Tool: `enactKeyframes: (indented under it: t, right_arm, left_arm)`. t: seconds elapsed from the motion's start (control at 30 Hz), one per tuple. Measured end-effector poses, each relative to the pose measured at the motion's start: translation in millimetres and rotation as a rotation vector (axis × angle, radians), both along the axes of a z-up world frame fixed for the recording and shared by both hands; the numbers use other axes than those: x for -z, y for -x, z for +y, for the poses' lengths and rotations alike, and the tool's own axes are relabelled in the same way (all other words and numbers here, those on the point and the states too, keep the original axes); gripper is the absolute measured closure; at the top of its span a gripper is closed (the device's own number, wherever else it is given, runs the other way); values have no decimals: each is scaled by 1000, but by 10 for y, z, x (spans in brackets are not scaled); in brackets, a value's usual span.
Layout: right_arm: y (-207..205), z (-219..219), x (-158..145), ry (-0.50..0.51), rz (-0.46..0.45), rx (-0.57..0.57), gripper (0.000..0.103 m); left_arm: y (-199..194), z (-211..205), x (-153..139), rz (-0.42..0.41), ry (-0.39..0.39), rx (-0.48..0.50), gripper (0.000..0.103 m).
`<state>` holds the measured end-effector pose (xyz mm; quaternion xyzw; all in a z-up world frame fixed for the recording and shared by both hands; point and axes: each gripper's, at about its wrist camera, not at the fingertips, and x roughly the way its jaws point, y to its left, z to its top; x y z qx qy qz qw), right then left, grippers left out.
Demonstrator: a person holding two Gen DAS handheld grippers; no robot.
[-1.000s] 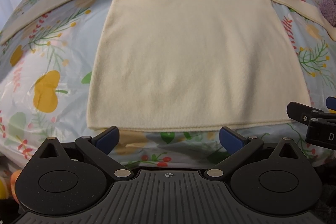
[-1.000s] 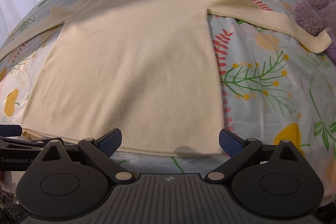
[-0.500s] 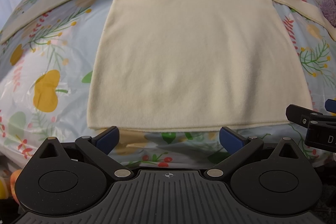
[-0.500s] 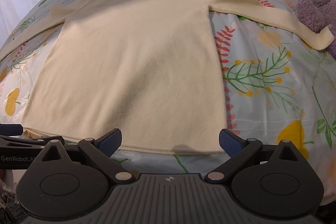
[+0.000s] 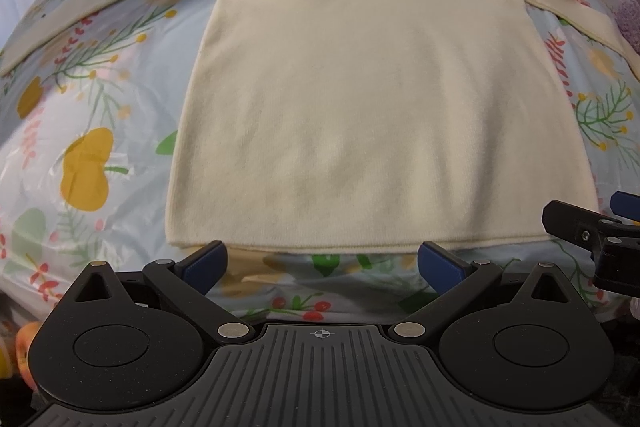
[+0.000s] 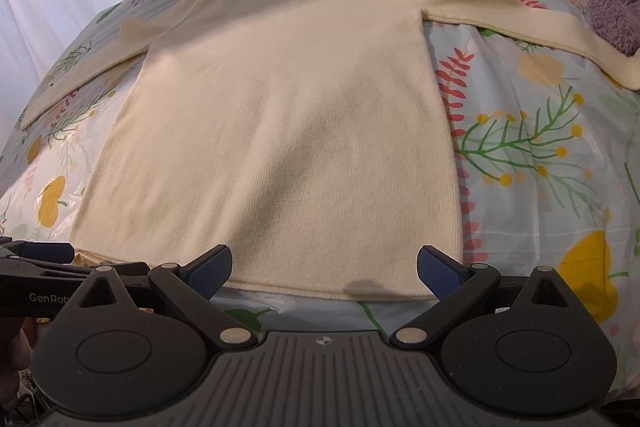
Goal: Fold small clothes
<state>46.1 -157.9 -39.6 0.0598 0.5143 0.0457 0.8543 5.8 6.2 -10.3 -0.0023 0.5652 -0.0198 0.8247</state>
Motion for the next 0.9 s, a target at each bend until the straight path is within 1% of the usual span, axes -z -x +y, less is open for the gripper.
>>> enactKeyframes:
  t: [0.13, 0.27, 0.3, 0.33, 0.4, 0.43, 0.47, 0.53, 0.57, 0.6, 0.7, 0.73, 0.8, 0.83, 0.87, 0.9]
  right_arm:
    - [-51, -53, 71, -30, 35, 1, 4]
    - [-140, -217, 152, -102, 88, 22, 4]
    - [-180, -310, 148, -129, 87, 36, 4]
    - [-218, -419, 130, -156, 70, 58, 4]
    - [-275, -770, 23, -211, -57, 153, 4]
    - [-282, -957, -37, -221, -146, 214, 4]
    - [-270, -1209, -109, -223, -288, 291, 4]
    - [-263, -1640, -177, -197, -519, 409, 4]
    - [-301, -1858, -183, -169, -590, 470, 4]
    - [-369, -2053, -172, -139, -604, 522, 4]
    - [-657, -2678, -69, -45, -515, 727, 4]
    - [-718, -2880, -4, -25, -499, 803, 6]
    - [-817, -3198, 122, -24, -463, 880, 17]
    - [-874, -3336, 189, -24, -443, 905, 29]
    - [-925, -3444, 244, -22, -436, 917, 39]
    - [-977, -3536, 290, -17, -427, 929, 42]
  left_arm:
    - [-58, -25, 22, 13, 4, 11, 0]
    - [-156, -75, 19, 21, 14, 28, 0]
    - [-198, -85, 7, 15, 6, 31, 0]
    - [-243, -92, -20, 11, 16, 35, 0]
    - [-364, -96, -99, -31, 15, 38, 0]
    - [-438, -88, -139, -59, 15, 31, 0]
    - [-513, -79, -170, -87, 12, 18, 0]
    - [-704, -41, -208, -144, 18, -12, 0]
    - [-806, -25, -212, -157, 13, -29, 0]
    - [-920, -6, -203, -176, 6, -45, 0]
    - [-1251, 24, -156, -217, -15, -65, 0]
    - [-1336, 31, -134, -225, -20, -67, 0]
    - [-1556, 44, 11, -202, -31, -86, 0]
    - [-1644, 55, 81, -193, -19, -95, 0]
    - [-1713, 67, 138, -189, -15, -107, 0]
    - [-1781, 81, 210, -182, -12, -122, 0]
